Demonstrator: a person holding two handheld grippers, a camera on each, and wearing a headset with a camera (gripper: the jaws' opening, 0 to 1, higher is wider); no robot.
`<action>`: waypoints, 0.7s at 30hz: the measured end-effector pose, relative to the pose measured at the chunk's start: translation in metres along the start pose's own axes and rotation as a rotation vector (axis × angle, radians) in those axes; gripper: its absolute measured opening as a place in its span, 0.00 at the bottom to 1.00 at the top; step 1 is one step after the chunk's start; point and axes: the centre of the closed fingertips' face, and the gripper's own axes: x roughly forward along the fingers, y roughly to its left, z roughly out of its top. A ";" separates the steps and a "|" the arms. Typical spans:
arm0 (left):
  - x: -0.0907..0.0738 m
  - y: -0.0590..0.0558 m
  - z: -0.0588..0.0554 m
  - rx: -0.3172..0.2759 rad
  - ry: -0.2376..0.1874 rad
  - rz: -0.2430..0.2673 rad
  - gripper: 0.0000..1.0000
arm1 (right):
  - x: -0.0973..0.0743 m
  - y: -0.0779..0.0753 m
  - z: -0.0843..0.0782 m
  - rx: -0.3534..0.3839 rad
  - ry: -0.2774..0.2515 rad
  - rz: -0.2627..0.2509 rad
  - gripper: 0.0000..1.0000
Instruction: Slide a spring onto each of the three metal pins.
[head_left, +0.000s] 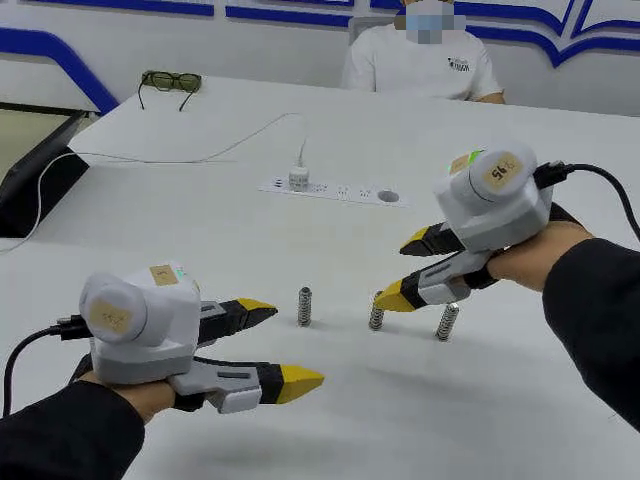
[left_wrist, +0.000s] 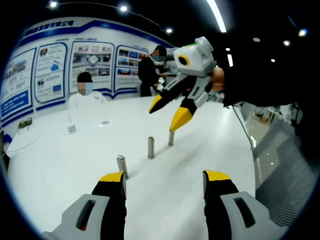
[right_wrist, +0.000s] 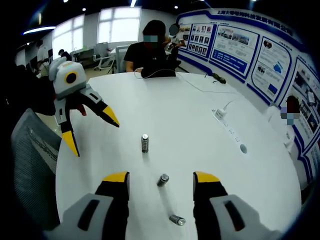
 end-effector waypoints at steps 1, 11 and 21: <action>0.000 0.000 0.000 0.000 -0.001 0.001 0.63 | -0.003 -0.001 -0.001 0.006 -0.008 -0.008 0.53; 0.002 -0.001 0.000 -0.001 0.005 -0.001 0.64 | -0.028 -0.006 -0.020 0.081 -0.069 -0.074 0.57; 0.002 -0.002 0.000 -0.004 0.004 0.002 0.65 | -0.049 -0.005 -0.046 0.146 -0.116 -0.120 0.58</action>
